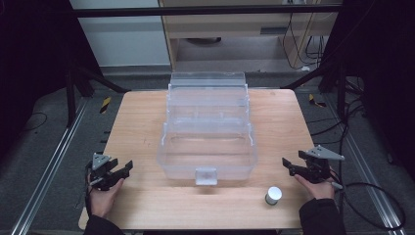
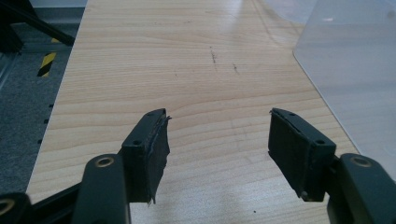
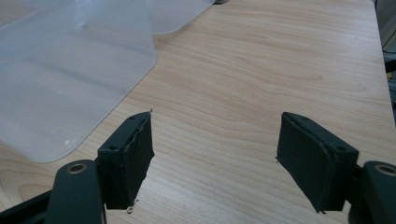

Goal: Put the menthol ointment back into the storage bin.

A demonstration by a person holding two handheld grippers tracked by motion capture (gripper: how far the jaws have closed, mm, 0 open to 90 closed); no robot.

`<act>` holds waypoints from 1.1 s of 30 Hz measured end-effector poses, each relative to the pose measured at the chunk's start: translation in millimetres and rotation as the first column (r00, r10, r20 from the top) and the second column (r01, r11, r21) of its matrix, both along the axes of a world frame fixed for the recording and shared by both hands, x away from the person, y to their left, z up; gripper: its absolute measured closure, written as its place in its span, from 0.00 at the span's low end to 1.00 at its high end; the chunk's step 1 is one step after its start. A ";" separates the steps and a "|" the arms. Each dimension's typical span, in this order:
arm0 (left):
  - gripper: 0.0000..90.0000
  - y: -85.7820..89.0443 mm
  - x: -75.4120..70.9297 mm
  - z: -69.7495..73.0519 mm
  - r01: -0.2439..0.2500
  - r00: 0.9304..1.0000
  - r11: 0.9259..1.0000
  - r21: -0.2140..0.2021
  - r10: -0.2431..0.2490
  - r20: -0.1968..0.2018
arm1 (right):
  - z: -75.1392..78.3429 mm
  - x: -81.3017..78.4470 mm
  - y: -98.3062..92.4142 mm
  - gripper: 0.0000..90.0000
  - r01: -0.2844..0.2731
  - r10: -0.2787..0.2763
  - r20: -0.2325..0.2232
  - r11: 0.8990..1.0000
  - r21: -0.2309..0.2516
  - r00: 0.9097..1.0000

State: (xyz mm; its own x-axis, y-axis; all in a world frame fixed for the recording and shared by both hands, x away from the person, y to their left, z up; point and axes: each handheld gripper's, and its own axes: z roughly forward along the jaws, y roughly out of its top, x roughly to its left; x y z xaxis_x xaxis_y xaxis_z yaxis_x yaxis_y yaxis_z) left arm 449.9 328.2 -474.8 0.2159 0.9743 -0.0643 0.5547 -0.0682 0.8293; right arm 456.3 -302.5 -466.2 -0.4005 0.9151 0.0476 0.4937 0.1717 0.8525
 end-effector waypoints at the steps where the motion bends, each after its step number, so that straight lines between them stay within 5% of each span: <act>1: 0.42 -0.2 0.2 -0.3 0.002 1.000 1.000 0.001 -0.002 -0.005 | 3.2 -1.0 0.8 0.31 -0.002 0.002 0.001 1.000 0.003 1.000; 13: 0.40 -1.4 0.9 -3.5 0.006 1.000 1.000 0.028 -0.005 -0.021 | 32.3 -6.8 16.0 0.33 -0.074 0.073 -0.036 0.997 -0.007 0.997; 21: 0.38 -2.0 1.7 -4.5 0.009 0.999 0.999 0.038 -0.008 -0.032 | 54.3 -8.0 23.2 0.30 -0.124 0.119 -0.070 0.990 -0.062 0.990; 33: 0.38 -3.4 2.2 -5.3 0.021 0.999 0.999 0.044 -0.019 -0.042 | 75.9 -5.9 40.5 0.29 -0.216 0.197 -0.132 0.964 -0.154 0.971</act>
